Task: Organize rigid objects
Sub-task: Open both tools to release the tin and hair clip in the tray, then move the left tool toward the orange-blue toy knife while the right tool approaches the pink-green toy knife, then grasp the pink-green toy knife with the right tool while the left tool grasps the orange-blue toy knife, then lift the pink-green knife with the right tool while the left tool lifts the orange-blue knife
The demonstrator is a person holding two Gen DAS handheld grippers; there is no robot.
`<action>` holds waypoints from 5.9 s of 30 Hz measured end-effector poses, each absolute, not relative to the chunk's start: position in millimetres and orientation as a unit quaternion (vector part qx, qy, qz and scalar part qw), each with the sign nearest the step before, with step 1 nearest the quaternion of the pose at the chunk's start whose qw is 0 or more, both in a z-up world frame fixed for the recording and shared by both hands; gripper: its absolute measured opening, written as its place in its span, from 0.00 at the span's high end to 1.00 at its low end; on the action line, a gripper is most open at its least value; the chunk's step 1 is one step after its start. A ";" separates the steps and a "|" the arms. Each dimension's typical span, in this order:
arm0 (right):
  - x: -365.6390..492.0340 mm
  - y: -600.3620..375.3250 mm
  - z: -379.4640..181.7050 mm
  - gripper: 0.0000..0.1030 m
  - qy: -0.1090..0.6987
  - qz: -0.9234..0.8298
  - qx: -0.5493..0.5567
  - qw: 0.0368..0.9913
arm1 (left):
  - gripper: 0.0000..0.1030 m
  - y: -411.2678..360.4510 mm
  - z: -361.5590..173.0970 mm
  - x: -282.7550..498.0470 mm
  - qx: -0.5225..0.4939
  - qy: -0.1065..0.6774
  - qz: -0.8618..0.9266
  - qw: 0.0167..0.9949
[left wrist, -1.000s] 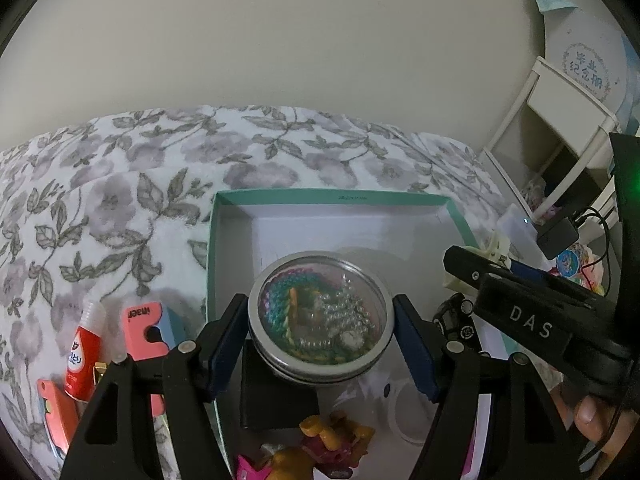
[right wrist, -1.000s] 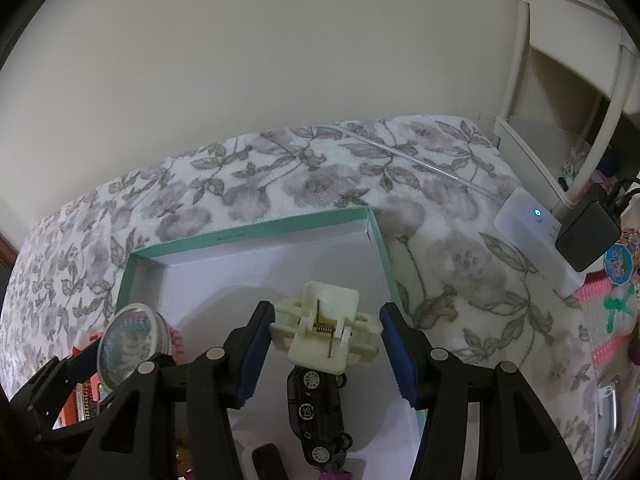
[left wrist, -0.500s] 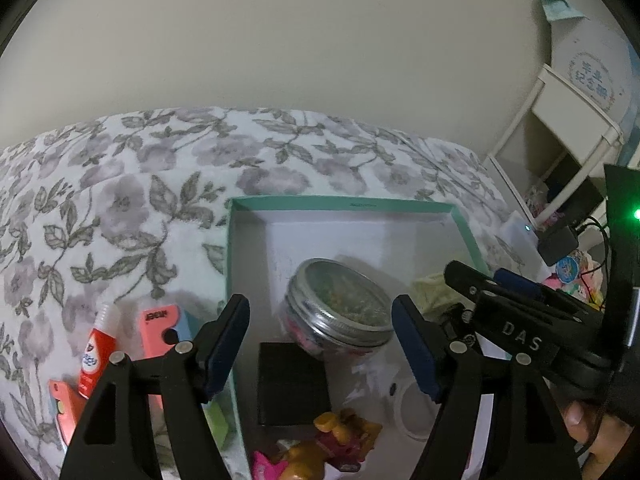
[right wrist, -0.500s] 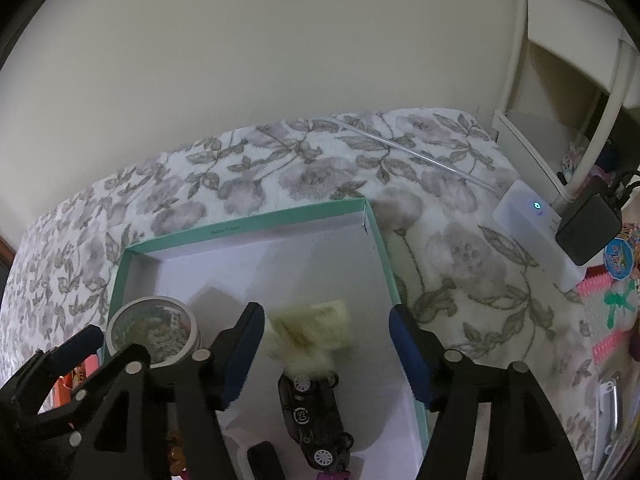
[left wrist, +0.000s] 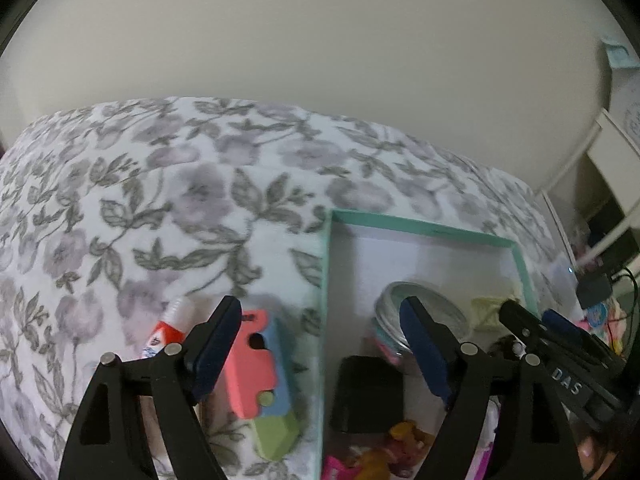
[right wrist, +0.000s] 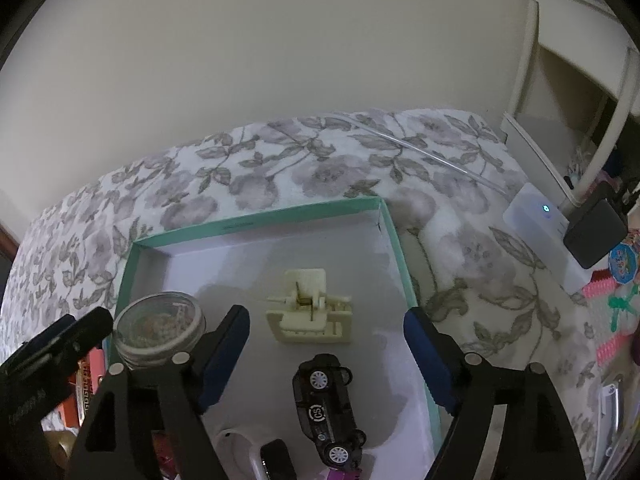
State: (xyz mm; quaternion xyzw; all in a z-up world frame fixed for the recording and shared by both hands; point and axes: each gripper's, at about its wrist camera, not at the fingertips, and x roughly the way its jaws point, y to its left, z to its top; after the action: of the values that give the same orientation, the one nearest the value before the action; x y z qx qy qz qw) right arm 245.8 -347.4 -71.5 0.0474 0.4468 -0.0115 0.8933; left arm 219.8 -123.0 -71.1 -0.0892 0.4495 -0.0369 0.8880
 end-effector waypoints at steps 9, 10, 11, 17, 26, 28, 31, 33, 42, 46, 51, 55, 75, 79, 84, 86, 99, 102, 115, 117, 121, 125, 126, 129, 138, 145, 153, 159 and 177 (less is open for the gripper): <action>245.1 -336.0 -70.7 0.01 0.441 0.001 0.031 0.897 | 0.07 -114.6 -71.0 220.8 -0.093 0.442 -0.017 0.892; 245.1 -335.1 -70.8 0.01 0.441 0.002 0.029 0.897 | 0.05 -114.4 -71.0 220.7 -0.090 0.440 -0.012 0.894; 244.8 -334.6 -71.0 0.01 0.441 0.002 0.028 0.897 | 0.02 -114.1 -70.8 220.5 -0.088 0.438 -0.011 0.894; 244.4 -329.6 -72.2 0.00 0.442 0.006 0.018 0.897 | 0.00 -109.7 -68.9 219.9 -0.095 0.430 0.000 0.898; 242.0 -316.4 -65.4 0.00 0.436 0.016 -0.002 0.900 | 0.00 -97.1 -64.0 220.4 -0.107 0.427 0.010 0.898; 240.6 -313.3 -59.6 0.00 0.430 0.020 -0.002 0.903 | 0.00 -91.7 -62.6 220.4 -0.115 0.431 0.008 0.895; 238.5 -308.4 -50.2 0.00 0.419 0.025 0.001 0.907 | 0.00 -81.5 -59.9 220.5 -0.137 0.441 -0.001 0.887; 237.2 -303.9 -44.5 0.00 0.413 0.035 0.007 0.910 | 0.00 -73.9 -57.4 220.8 -0.148 0.449 -0.004 0.881; 232.1 -276.6 -33.0 0.00 0.405 0.082 0.025 0.910 | 0.00 -27.0 -47.6 214.0 -0.166 0.475 0.026 0.864; 227.6 -257.3 -29.6 0.01 0.402 0.103 0.021 0.910 | 0.00 -3.8 -46.0 206.3 -0.182 0.485 0.043 0.854; 220.8 -234.2 -26.8 0.05 0.404 0.129 0.013 0.905 | 0.01 20.6 -45.6 192.9 -0.215 0.494 0.060 0.840; 213.4 -212.8 -23.0 0.11 0.403 0.146 -0.005 0.903 | 0.01 32.1 -44.4 181.1 -0.224 0.497 0.072 0.835; 204.3 -159.5 -48.8 0.52 0.448 0.191 -0.040 0.873 | 0.02 35.4 -74.6 150.7 -0.228 0.533 0.061 0.812; 208.0 -155.7 -59.5 0.57 0.460 0.189 -0.042 0.866 | 0.10 34.9 -84.5 152.5 -0.233 0.546 0.056 0.803; 211.3 -151.8 -69.1 0.57 0.471 0.188 -0.045 0.861 | 0.11 31.8 -95.1 154.2 -0.231 0.558 0.051 0.796; 212.6 -151.3 -72.9 0.60 0.475 0.187 -0.044 0.859 | 0.12 30.7 -99.0 154.7 -0.232 0.562 0.049 0.792; 219.9 -143.3 -88.2 0.61 0.486 0.161 -0.064 0.856 | 0.22 20.5 -113.8 156.5 -0.220 0.583 0.044 0.781; 221.9 -142.5 -90.2 0.61 0.488 0.150 -0.072 0.857 | 0.32 12.2 -117.5 161.0 -0.214 0.587 0.040 0.779; 226.7 -139.2 -93.0 0.60 0.491 0.145 -0.071 0.856 | 0.55 14.7 -123.5 161.5 -0.212 0.586 0.054 0.781; 227.0 -138.6 -93.3 0.60 0.491 0.146 -0.074 0.856 | 0.55 21.5 -123.2 161.3 -0.215 0.582 0.062 0.782; 227.1 -136.5 -93.6 0.61 0.491 0.144 -0.079 0.856 | 0.55 34.0 -124.1 160.7 -0.228 0.578 0.071 0.780; 228.4 -135.2 -93.9 0.60 0.493 0.141 -0.079 0.855 | 0.55 44.1 -125.8 161.3 -0.236 0.577 0.072 0.779; 229.4 -134.4 -94.6 0.60 0.494 0.139 -0.077 0.855 | 0.55 45.1 -126.1 162.0 -0.236 0.577 0.071 0.779; 230.3 -132.9 -96.2 0.60 0.494 0.137 -0.079 0.855 | 0.55 55.3 -124.8 162.9 -0.235 0.576 0.069 0.780; 229.6 -126.1 -99.5 0.58 0.499 0.128 -0.097 0.852 | 0.55 58.0 -124.4 171.0 -0.240 0.574 0.067 0.780; 224.8 -120.8 -99.0 0.58 0.510 0.145 -0.095 0.843 | 0.55 57.3 -124.3 171.1 -0.242 0.573 0.068 0.780; 223.3 -121.5 -99.3 0.58 0.522 0.139 -0.100 0.835 | 0.55 55.4 -124.3 173.0 -0.238 0.572 0.070 0.782; 221.4 -118.4 -100.2 0.56 0.533 0.133 -0.112 0.828 | 0.55 54.1 -124.6 173.9 -0.237 0.572 0.070 0.782; 217.3 -123.3 -112.1 0.56 0.539 0.132 -0.092 0.827 | 0.56 53.1 -124.3 175.0 -0.235 0.566 0.069 0.787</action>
State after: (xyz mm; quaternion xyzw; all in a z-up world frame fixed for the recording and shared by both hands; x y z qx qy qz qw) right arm 217.3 -123.3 -112.1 -0.0918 0.5395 0.1315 0.8266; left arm 175.0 53.1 -124.3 -0.2352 0.5659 0.0687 0.7872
